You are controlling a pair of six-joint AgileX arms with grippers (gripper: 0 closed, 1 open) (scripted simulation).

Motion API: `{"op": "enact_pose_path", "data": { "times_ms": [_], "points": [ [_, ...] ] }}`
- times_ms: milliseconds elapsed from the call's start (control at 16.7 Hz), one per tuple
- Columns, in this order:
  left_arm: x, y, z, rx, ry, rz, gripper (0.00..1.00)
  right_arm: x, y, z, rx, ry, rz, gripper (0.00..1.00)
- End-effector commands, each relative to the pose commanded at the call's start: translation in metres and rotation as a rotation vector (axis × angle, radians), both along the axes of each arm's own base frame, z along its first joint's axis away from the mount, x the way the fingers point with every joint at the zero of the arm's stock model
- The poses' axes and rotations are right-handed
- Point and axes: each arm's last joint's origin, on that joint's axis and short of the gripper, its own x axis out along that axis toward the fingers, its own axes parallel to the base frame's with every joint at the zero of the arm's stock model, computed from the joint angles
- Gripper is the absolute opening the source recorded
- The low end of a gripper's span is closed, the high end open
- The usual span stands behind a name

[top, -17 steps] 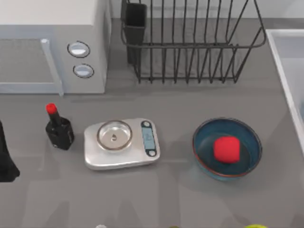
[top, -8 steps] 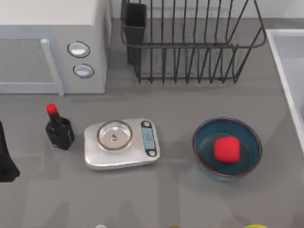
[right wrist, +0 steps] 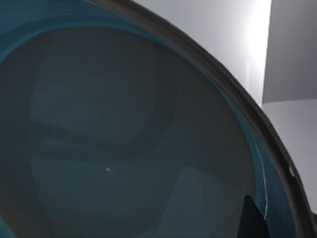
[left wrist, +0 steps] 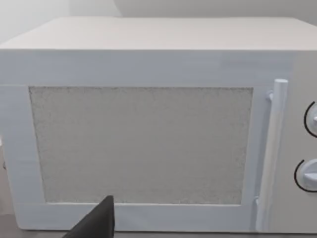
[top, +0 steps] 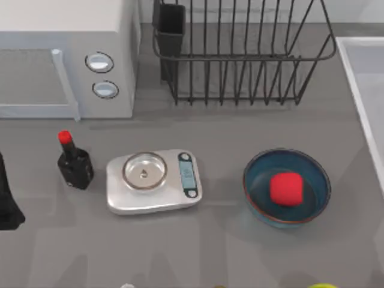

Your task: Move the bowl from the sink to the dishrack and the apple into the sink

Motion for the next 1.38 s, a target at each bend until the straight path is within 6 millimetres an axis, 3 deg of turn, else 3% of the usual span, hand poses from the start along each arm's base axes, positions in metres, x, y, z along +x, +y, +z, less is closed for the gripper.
{"op": "enact_pose_path", "data": {
  "times_ms": [180, 360, 540, 720, 900, 1020, 1380],
  "points": [
    [0.000, 0.000, 0.000, 0.000, 0.000, 0.000, 1.00, -0.033, -0.018, 0.063, -0.005, -0.014, -0.002, 0.00],
    [0.000, 0.000, 0.000, 0.000, 0.000, 0.000, 1.00, -0.083, -0.029, 0.132, -0.015, -0.031, 0.003, 0.00],
    [0.000, 0.000, 0.000, 0.000, 0.000, 0.000, 1.00, -0.145, -0.026, 0.192, -0.021, -0.036, 0.016, 0.00],
    [0.000, 0.000, 0.000, 0.000, 0.000, 0.000, 1.00, -0.212, -0.008, 0.241, -0.034, -0.049, 0.017, 0.00],
    [0.000, 0.000, 0.000, 0.000, 0.000, 0.000, 1.00, -0.259, 0.011, 0.261, -0.022, -0.035, 0.012, 0.00],
    [0.000, 0.000, 0.000, 0.000, 0.000, 0.000, 1.00, -0.276, 0.017, 0.266, -0.012, -0.023, 0.010, 0.00],
    [0.000, 0.000, 0.000, 0.000, 0.000, 0.000, 1.00, -0.278, 0.019, 0.267, -0.010, -0.022, 0.011, 0.00]
  ]
}}
